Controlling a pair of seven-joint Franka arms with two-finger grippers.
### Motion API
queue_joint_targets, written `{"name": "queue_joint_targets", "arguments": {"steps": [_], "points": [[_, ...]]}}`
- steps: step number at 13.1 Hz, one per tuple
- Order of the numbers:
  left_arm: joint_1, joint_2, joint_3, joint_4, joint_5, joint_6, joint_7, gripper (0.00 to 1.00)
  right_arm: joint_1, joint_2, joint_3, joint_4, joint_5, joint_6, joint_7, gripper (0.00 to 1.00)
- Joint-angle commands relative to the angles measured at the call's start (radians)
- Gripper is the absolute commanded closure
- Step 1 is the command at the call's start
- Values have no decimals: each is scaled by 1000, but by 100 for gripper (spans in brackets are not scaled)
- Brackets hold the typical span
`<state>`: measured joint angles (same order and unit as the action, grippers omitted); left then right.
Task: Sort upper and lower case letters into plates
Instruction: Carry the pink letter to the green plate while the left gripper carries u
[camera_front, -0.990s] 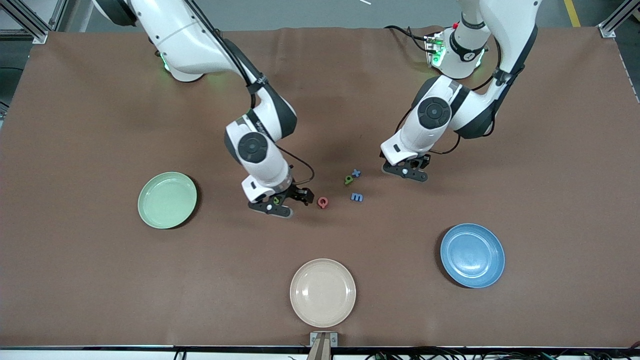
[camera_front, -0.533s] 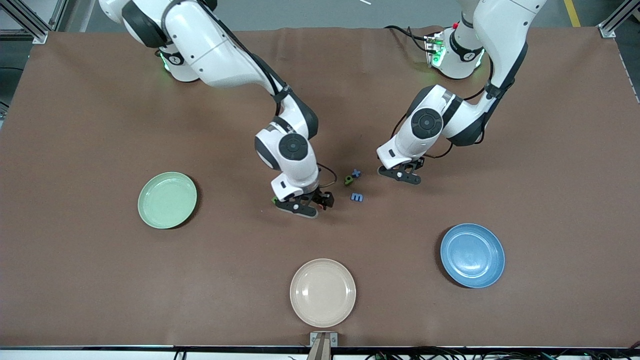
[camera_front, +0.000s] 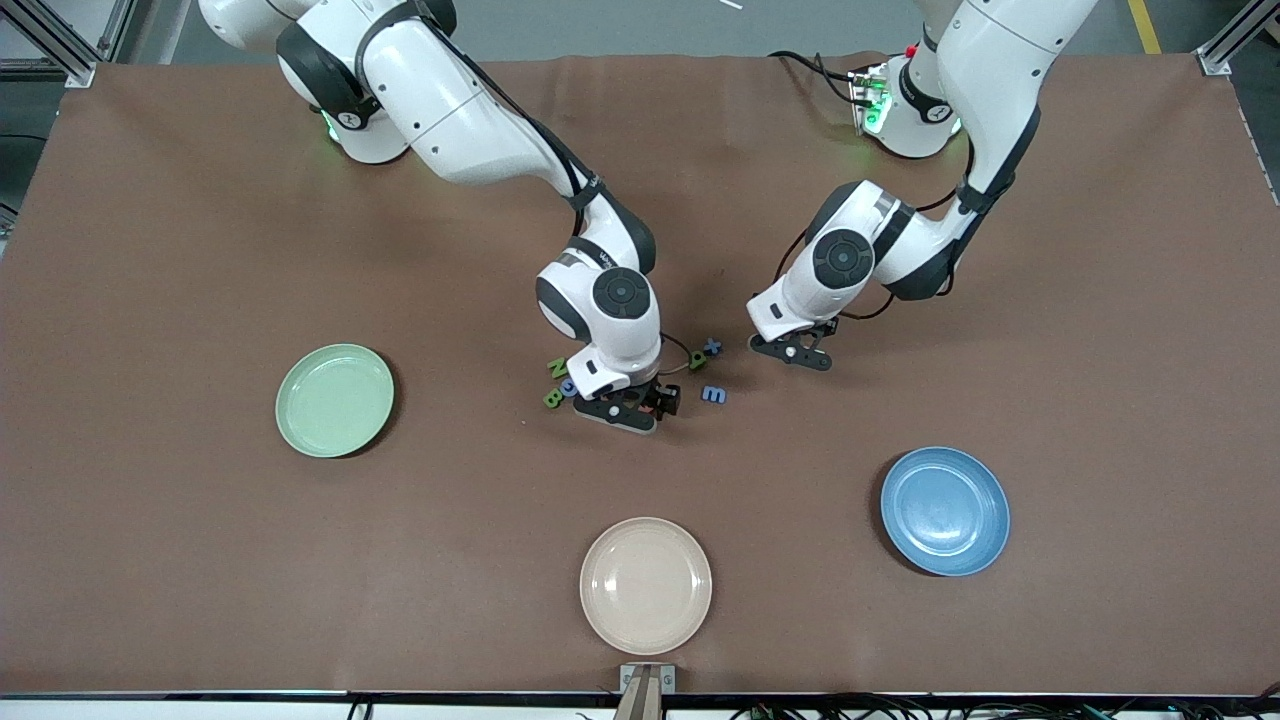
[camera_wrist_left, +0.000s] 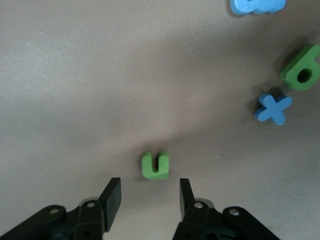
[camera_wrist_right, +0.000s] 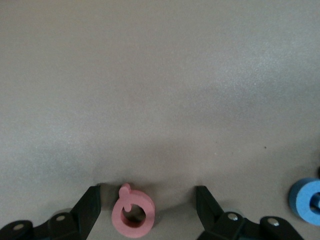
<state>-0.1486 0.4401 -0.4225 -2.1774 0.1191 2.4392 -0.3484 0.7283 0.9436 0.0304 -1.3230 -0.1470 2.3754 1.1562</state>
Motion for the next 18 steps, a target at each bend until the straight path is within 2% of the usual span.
{"name": "queue_joint_targets", "arguments": {"steps": [1,6,8,9,10,12,13,14,15,17,18], "points": [[-14,25,-1,15,31,20,-53,52,17,9,-3,19,-19,-33,33,24],[-11,51,1,25,68,32,-63,52,23,11,-3,21,-19,-30,34,54],[-14,58,4,28,68,47,-64,54,23,11,-3,21,-19,-27,37,76],[-12,65,7,31,68,49,-64,55,23,12,-3,19,-19,-27,39,96],[-14,71,8,39,70,49,-64,57,22,11,-1,19,-17,-27,37,100],[-11,80,10,42,99,49,-64,62,-3,-18,-3,11,-20,-38,10,100],[-8,86,10,42,114,49,-70,65,-36,-44,-1,2,-17,-95,-53,100],[-5,88,10,42,122,49,-78,77,-77,-84,3,1,-6,-185,-140,100],[3,82,10,44,122,47,-84,100,-128,-136,8,-15,4,-249,-212,100],[42,60,11,83,123,34,-78,100,-267,-283,31,-172,55,-249,-408,100],[79,52,11,112,129,34,-76,100,-347,-377,36,-302,78,-211,-547,100]]}}
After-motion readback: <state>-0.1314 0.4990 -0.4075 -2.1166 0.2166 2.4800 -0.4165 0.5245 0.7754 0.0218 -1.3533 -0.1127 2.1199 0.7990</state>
